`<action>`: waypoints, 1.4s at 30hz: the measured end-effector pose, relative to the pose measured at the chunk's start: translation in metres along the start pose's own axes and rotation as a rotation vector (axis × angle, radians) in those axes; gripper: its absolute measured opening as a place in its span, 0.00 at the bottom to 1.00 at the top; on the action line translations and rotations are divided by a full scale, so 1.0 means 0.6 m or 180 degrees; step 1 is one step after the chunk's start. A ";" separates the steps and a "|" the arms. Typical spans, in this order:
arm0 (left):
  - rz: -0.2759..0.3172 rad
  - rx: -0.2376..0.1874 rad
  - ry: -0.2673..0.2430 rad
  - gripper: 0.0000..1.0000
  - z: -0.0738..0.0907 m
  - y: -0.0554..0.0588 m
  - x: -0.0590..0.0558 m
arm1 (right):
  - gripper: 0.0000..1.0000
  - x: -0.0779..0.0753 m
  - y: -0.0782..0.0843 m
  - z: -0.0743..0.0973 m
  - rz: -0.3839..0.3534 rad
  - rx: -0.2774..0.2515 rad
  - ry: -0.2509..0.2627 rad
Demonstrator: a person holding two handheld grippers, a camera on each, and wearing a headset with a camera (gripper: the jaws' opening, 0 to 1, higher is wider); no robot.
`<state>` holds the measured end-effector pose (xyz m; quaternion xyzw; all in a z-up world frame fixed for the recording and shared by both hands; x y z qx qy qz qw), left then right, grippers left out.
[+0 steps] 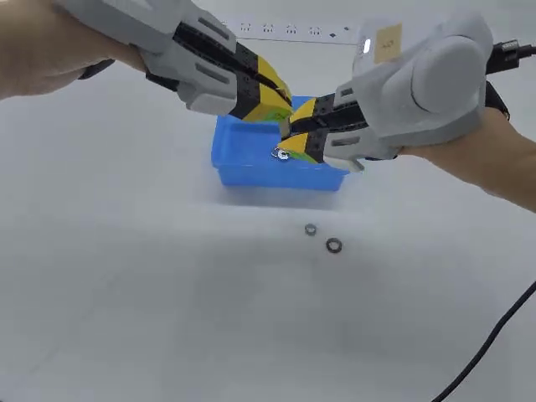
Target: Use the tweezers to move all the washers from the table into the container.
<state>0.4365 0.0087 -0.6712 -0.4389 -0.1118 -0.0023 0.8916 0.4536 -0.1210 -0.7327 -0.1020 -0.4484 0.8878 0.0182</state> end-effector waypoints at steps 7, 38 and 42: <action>-0.0017 -0.0017 0.0045 0.08 -0.002 -0.017 -0.031 | 0.11 0.039 -0.001 0.028 0.0001 0.0001 -0.0009; 0.0238 -0.0034 0.0204 0.08 -0.065 -0.001 -0.107 | 0.11 0.105 0.071 0.041 -0.0291 0.0108 -0.0140; 0.0287 0.0000 0.0223 0.08 -0.073 0.008 -0.106 | 0.11 0.103 0.079 0.033 -0.0344 0.0121 -0.0173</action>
Point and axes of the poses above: the centre of the closed fingertips' face, and the gripper's own axes: z roughly backward along the fingers, x roughly to its left, y roughly out of its underside, the point moved 10 cm from there along z, roughly backward along the fingers, and after that the axes turned 8 degrees about -z, right-handed, at the moved point
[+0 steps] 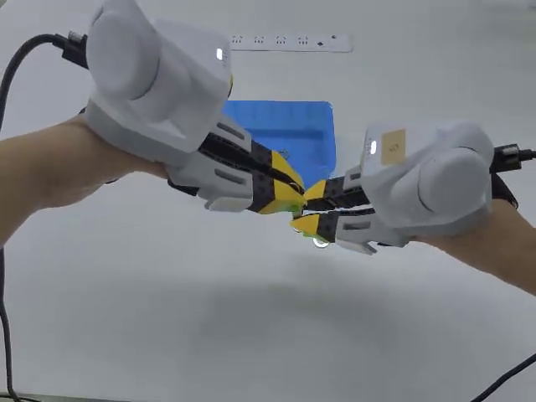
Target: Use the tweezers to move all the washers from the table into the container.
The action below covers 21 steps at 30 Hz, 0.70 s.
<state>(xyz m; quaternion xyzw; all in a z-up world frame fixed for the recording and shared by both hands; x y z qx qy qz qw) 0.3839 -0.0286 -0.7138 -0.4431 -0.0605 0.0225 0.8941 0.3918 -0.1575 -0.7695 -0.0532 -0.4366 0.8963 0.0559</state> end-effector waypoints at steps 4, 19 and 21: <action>0.0037 0.0040 -0.0012 0.08 -0.009 0.010 0.005 | 0.11 -0.006 0.005 -0.005 -0.0084 -0.0016 -0.0012; 0.0068 0.0034 0.0029 0.09 -0.024 0.017 0.009 | 0.11 -0.009 0.017 -0.013 -0.0118 -0.0005 -0.0008; 0.0070 0.0017 0.0032 0.09 -0.025 0.015 0.010 | 0.11 -0.009 0.017 -0.011 -0.0136 -0.0017 0.0002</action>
Point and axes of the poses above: the centre of the closed fingertips' face, and the gripper's own axes: z roughly backward along the fingers, x roughly to its left, y roughly out of its underside, the point moved 10 cm from there along z, roughly backward along the fingers, and after that the axes turned 8 degrees about -z, right-handed, at the moved point
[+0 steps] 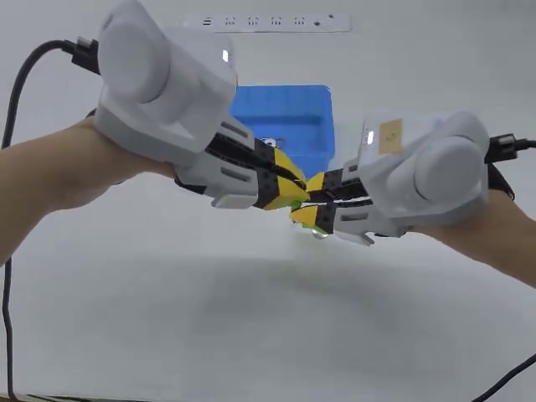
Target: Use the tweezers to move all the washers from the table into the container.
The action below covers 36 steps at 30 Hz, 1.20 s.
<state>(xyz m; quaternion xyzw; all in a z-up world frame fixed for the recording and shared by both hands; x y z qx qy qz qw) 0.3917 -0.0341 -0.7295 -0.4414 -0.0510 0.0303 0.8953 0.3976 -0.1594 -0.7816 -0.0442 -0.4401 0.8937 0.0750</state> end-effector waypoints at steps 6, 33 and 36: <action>0.0000 -0.0012 0.0017 0.08 -0.002 0.000 0.002 | 0.11 -0.001 0.002 0.001 -0.0023 -0.0001 0.0016; 0.0083 -0.0008 0.0073 0.08 -0.009 0.003 0.017 | 0.10 -0.008 0.009 -0.008 -0.0198 0.0011 -0.0034; 0.0096 0.0003 0.0073 0.08 -0.009 0.003 0.017 | 0.10 -0.008 0.008 -0.009 -0.0215 0.0006 -0.0031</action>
Point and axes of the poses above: the centre of the closed fingertips' face, and the gripper's own axes: z roughly backward along the fingers, x roughly to its left, y roughly out of its underside, the point moved 10 cm from there along z, roughly backward along the fingers, and after that the axes turned 8 degrees about -z, right-handed, at the moved point
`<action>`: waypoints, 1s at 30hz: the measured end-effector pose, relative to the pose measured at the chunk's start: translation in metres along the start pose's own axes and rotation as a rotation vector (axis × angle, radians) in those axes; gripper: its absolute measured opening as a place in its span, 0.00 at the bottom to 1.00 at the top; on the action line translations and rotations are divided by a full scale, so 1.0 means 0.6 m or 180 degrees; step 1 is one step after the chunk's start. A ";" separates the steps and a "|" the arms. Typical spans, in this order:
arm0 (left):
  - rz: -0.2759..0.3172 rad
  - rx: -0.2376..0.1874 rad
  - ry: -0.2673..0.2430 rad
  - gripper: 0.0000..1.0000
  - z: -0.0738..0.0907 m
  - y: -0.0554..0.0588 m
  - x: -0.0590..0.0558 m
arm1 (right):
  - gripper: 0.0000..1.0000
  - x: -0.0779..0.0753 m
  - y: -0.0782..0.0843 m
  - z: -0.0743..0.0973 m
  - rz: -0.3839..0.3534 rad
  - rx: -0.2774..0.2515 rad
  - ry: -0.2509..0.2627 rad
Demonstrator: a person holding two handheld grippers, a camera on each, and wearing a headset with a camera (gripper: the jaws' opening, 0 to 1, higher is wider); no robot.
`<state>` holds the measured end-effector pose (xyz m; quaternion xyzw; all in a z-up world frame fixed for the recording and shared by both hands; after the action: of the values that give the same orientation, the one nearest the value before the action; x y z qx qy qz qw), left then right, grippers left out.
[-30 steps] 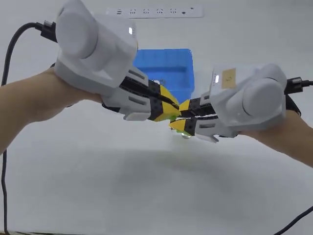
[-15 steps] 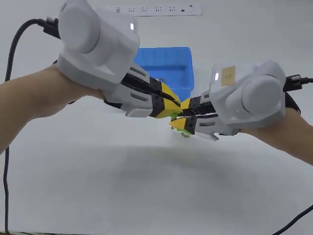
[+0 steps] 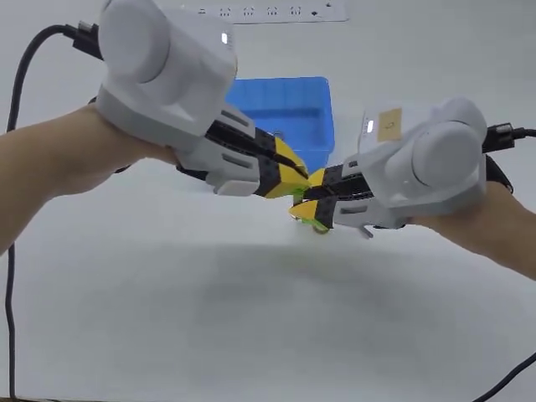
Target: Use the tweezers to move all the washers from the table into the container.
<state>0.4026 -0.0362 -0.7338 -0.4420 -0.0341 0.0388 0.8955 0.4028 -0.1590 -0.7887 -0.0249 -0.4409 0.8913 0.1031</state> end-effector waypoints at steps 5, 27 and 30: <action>-0.0006 0.0016 0.0004 0.08 0.000 -0.001 -0.002 | 0.10 0.001 -0.001 -0.001 -0.0001 -0.0006 0.0022; -0.0160 -0.0027 -0.0072 0.08 0.049 -0.028 -0.018 | 0.10 0.016 -0.049 0.010 0.0178 -0.0087 0.0072; -0.0190 -0.0021 -0.0092 0.08 0.059 -0.035 -0.020 | 0.10 0.018 -0.059 0.012 0.0203 -0.0120 0.0088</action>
<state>0.3879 -0.0221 -0.6958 -0.4431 -0.0604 0.0183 0.8942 0.3968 -0.1415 -0.7558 -0.0532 -0.4551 0.8852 0.0802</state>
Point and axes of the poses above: the centre of the closed fingertips' face, and the gripper's own axes: z roughly backward along the fingers, x roughly to its left, y roughly out of its underside, the point moved 10 cm from there along z, roughly backward along the fingers, and after that the axes turned 8 degrees about -z, right-handed, at the moved point
